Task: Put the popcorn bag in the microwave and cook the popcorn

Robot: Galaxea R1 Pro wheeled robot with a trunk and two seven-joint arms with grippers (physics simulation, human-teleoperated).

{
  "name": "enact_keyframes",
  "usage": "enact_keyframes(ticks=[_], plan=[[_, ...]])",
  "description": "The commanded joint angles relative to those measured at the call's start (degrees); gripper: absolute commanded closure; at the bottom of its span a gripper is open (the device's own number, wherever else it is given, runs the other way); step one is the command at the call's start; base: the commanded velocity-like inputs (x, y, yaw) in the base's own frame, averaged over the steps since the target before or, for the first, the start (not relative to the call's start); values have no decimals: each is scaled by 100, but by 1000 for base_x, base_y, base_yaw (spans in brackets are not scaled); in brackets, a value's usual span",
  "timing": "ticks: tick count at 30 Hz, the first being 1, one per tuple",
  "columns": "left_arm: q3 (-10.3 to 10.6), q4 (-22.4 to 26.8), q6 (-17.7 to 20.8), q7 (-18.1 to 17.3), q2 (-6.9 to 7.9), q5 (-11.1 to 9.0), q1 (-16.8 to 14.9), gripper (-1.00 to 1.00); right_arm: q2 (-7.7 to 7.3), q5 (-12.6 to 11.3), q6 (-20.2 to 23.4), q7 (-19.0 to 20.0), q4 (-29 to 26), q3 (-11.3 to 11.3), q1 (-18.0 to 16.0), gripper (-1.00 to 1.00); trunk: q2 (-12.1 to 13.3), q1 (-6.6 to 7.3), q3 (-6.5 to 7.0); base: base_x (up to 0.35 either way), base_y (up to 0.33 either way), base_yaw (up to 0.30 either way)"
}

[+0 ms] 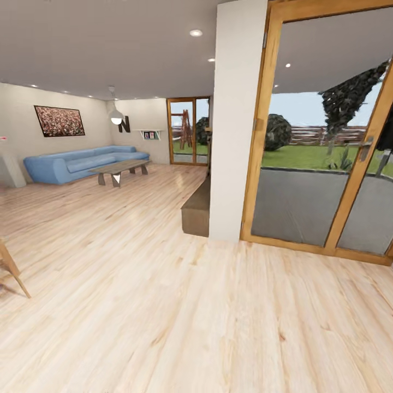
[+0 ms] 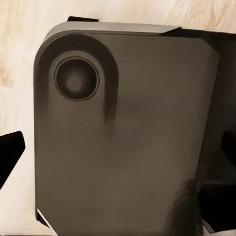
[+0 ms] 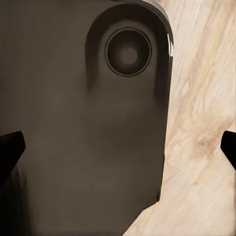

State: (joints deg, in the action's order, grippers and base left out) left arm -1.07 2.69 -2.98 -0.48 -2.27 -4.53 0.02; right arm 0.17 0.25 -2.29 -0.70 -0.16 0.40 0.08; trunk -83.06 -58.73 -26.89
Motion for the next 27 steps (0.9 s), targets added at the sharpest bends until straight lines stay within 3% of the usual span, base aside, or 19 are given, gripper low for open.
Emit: enact_keyframes(ticks=[1,20,27], plan=[[-7,3,-9,-5,-1,-48,-1,-100,1,2,-16,-6,-1,5,1,-100,-2,0,-4,0,0,268],[-11,3,-9,-4,-1,-58,-2,-100,11,3,-175,-9,-1,-25,1,-100,-2,0,-4,0,0,268],[-13,3,-9,-4,-1,-115,-1,-100,11,-100,-177,-6,-1,-69,1,-100,-2,0,-4,0,0,268]])
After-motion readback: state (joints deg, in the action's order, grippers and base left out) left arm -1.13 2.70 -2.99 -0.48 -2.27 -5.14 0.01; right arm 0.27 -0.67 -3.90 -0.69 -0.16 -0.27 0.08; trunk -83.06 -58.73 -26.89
